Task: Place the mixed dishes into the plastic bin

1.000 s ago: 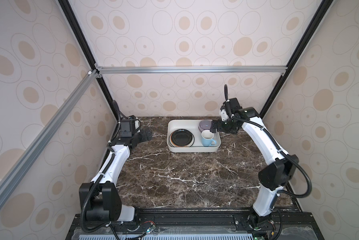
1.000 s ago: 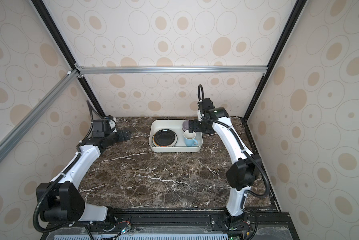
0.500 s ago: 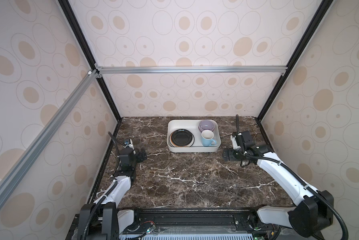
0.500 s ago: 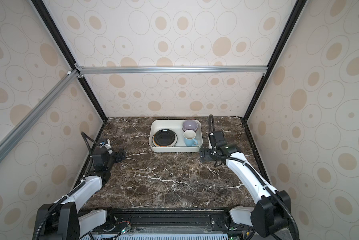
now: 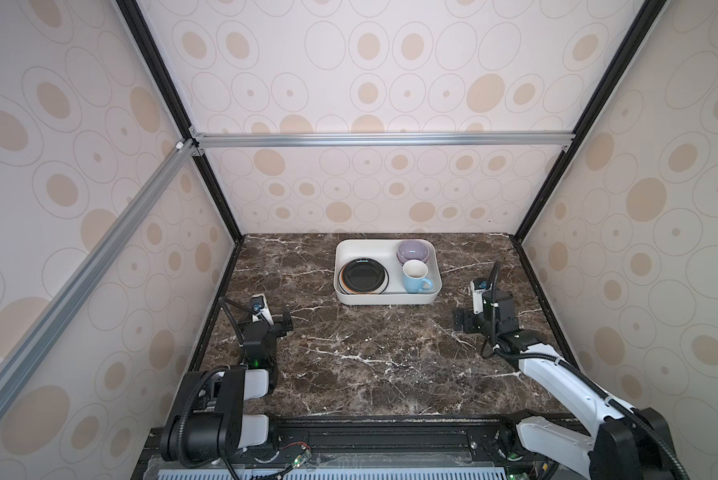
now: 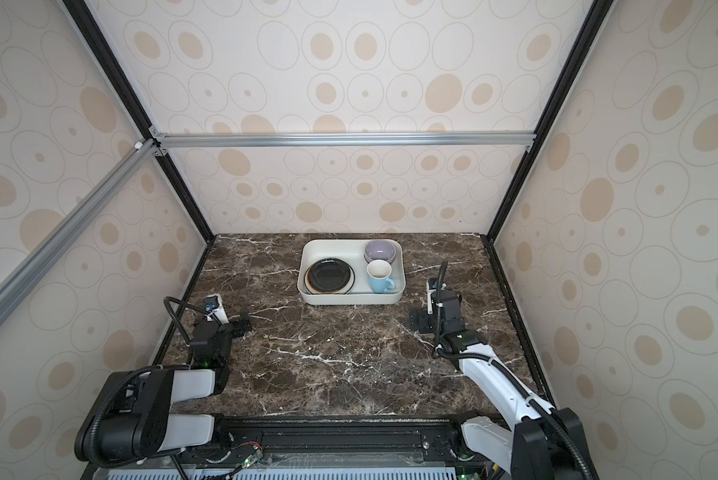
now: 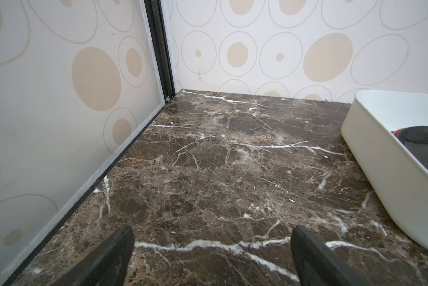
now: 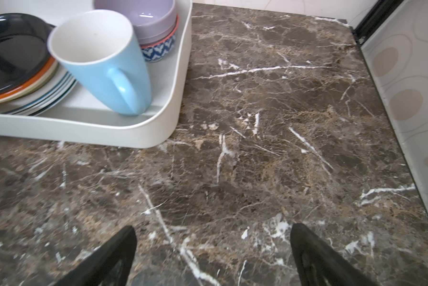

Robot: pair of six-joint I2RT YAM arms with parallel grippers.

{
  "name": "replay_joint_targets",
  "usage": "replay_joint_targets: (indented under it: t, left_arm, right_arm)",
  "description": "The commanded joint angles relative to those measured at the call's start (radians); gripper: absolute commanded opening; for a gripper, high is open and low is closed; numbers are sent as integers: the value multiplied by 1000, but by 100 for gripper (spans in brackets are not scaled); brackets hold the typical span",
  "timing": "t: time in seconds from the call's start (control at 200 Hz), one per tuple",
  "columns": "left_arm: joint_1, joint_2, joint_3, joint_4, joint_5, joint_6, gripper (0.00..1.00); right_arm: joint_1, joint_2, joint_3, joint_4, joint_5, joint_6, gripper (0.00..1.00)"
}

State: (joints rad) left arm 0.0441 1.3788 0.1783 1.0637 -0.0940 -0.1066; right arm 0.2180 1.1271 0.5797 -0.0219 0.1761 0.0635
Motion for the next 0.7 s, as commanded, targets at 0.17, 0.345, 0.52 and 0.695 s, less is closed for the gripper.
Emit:
replay_joint_targets:
  t: [0.17, 0.345, 0.52, 0.695]
  left_arm:
    - [-29, 198, 24, 334, 88, 59, 99]
    - [-30, 201, 29, 326, 69, 55, 99]
    - [-32, 200, 33, 318, 65, 57, 99]
    - [-35, 200, 36, 310, 57, 59, 99]
  right_arm:
    - [-90, 140, -134, 475, 25, -9, 100]
    - [-137, 267, -129, 618, 16, -34, 100]
    - [-188, 431, -180, 910, -120, -68, 100]
    - [-188, 423, -167, 853, -153, -80, 100]
